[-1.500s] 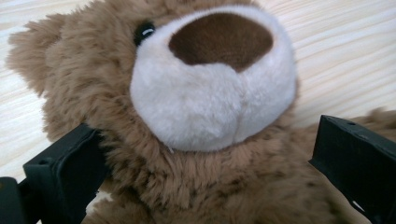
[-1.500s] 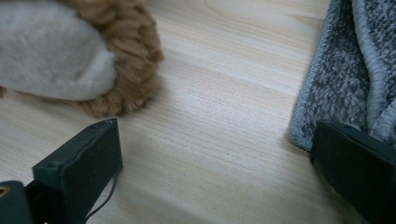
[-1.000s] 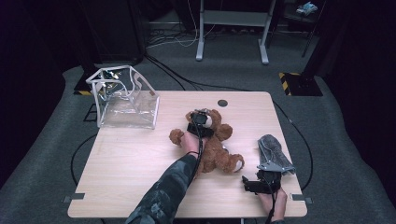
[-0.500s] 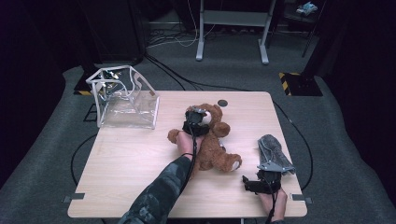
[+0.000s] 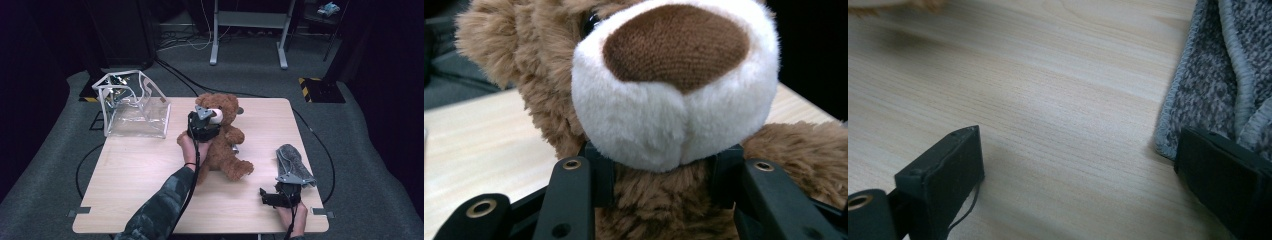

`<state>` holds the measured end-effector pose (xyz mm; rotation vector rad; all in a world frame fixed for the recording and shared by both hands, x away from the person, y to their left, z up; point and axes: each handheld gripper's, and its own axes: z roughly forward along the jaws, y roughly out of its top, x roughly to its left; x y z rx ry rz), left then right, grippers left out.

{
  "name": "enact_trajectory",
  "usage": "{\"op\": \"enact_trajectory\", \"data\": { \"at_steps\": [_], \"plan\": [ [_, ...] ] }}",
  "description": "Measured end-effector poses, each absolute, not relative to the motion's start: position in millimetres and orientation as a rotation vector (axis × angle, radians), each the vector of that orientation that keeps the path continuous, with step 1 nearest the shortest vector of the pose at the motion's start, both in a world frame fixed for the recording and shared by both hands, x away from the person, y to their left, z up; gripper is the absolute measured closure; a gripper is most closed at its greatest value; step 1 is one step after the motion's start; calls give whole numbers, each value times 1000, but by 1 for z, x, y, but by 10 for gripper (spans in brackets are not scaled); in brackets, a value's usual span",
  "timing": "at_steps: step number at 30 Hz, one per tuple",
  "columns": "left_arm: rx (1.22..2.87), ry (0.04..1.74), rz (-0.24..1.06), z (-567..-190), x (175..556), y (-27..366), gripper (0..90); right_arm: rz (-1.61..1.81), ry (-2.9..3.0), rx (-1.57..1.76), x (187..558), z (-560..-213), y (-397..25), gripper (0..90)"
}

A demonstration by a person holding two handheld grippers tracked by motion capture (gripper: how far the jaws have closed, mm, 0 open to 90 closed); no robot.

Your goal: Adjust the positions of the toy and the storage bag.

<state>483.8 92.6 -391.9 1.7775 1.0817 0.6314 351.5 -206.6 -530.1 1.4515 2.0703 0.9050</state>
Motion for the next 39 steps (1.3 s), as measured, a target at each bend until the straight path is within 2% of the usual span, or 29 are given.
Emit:
{"op": "enact_trajectory", "data": {
  "at_steps": [6, 18, 39],
  "plan": [
    [1734, 1001, 650, -373, 474, 106, 569, 904, 2073, 1453, 352, -530, -206, 46],
    [1705, 961, 686, -344, 462, 143, 567, 904, 2069, 1457, 352, -530, -206, 48],
    [1737, 1041, 678, -334, 443, 238, 559, 894, 2075, 1451, 352, -530, -207, 49]
  ]
}}
